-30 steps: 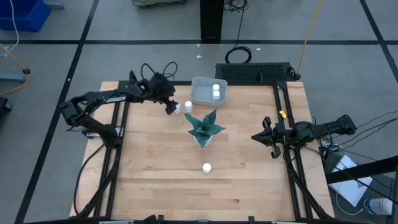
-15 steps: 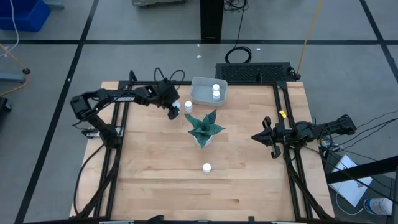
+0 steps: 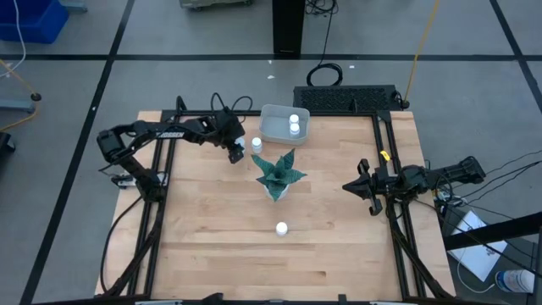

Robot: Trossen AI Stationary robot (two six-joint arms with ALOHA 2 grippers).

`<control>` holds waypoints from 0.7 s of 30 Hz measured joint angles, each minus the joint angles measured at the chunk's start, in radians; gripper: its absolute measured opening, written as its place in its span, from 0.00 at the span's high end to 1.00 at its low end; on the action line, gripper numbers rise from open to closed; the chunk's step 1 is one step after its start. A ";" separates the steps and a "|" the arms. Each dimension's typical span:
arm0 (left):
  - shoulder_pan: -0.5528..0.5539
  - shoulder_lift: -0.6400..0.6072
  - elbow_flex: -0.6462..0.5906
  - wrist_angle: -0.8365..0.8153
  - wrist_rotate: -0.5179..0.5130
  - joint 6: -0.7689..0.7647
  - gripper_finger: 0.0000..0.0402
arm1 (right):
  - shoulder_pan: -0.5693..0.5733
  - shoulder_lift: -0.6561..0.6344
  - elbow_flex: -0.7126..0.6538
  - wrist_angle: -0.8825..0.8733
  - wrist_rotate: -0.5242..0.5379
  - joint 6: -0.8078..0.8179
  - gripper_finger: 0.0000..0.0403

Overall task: Pick and place pill bottles into a basket
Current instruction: Put the white medicine bottle into the gray bin

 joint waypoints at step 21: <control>-0.003 -0.254 -0.001 -0.141 0.018 -0.021 0.54 | 0.000 0.000 0.000 0.000 0.000 0.000 1.00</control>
